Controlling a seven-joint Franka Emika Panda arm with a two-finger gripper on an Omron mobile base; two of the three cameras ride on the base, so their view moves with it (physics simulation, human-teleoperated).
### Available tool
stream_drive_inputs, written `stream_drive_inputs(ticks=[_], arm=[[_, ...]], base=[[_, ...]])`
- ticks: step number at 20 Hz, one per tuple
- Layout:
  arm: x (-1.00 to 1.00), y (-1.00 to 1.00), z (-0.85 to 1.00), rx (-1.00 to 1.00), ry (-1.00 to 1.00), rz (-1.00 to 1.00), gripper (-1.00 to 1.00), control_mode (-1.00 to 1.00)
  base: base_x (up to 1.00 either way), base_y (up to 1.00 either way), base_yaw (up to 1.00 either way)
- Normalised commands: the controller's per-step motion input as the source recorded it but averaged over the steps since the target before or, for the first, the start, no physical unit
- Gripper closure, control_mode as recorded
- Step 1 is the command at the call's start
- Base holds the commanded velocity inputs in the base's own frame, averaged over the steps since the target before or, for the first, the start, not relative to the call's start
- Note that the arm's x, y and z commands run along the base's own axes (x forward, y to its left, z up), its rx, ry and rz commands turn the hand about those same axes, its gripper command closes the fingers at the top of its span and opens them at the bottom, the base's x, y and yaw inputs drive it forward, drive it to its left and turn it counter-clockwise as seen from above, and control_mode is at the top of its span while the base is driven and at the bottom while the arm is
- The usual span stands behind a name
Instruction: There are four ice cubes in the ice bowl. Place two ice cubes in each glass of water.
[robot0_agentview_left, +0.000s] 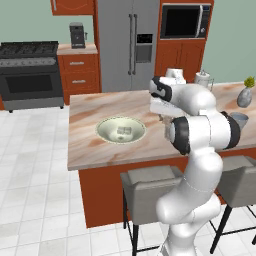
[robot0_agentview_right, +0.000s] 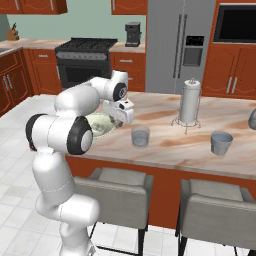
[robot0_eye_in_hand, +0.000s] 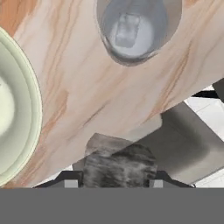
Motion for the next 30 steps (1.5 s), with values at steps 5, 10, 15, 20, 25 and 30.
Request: stream_drive_inputs(ticks=[5, 10, 15, 20, 25, 30], arm=[[0.04, -0.50, 0.00, -0.08, 0.00, -0.46, 1.00, -1.00], [0.23, -0.43, 0.00, -0.09, 0.00, -0.33, 1.00, -1.00], [0.33, -0.39, -0.01, -0.06, 0.03, -0.26, 1.00, -1.00], [0.44, -0.15, -0.01, -0.01, 0.07, -0.21, 1.00, -1.00], [0.39, 0.00, -0.05, 0.01, 0.11, -0.16, 1.00, -1.00], [0.41, 0.00, -0.08, 0.00, 0.09, -0.09, 1.00, -1.00]], base=[[0.00, 0.00, 0.00], [0.00, 0.00, 0.00], [0.00, 0.00, 0.00], [0.00, 0.00, 0.00], [0.00, 0.00, 0.00], [0.00, 0.00, 0.00]])
